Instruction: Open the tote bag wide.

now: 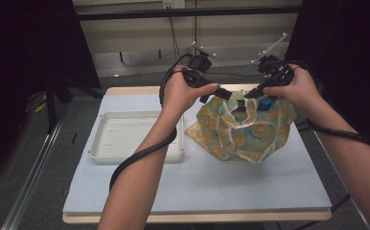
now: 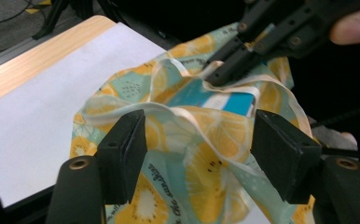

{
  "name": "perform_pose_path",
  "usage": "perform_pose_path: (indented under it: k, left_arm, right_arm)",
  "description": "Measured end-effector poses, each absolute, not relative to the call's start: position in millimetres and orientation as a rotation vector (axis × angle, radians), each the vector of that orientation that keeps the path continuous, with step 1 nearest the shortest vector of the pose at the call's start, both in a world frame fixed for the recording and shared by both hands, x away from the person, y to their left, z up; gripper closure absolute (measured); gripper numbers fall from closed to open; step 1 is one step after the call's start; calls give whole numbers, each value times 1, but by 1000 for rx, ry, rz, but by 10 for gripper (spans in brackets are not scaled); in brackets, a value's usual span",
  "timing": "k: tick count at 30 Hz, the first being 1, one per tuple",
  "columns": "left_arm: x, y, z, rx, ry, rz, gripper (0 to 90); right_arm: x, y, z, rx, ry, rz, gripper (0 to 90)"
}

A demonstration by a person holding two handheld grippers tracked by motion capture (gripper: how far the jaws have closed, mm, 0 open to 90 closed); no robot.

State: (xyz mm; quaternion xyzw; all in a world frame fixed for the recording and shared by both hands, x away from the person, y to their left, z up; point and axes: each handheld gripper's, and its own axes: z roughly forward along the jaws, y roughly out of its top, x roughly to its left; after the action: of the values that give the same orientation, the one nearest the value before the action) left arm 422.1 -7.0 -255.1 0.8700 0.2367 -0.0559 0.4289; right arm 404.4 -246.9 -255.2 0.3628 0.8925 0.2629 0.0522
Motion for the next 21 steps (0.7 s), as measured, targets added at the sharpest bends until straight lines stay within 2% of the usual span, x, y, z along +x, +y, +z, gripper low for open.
perform_pose_path:
  k: [2,5,8,9,13,15,21]
  left_arm:
    - [419,-7,-254,2194,573,-137,324]
    - [416,-10,-257,2260,528,-138,361]
    - [417,-12,-258,2275,514,-128,554]
    - [418,-11,-258,2261,514,-144,657]
    - [419,-9,-245,2210,509,-148,881]
    - [420,-9,-238,2216,508,-124,900]
    - [433,-13,-226,2098,534,-92,900]
  right_arm:
    - [404,-247,-255,1108,2715,799,877]
    - [404,-247,-255,1109,2713,800,877]
    - [404,-247,-255,1114,2711,798,877]
    - [404,-247,-255,1111,2711,795,877]
    - [403,-248,-254,1109,2711,801,878]
    - [404,-250,-253,1110,2716,800,877]
    - [405,-252,-254,1111,2721,804,877]
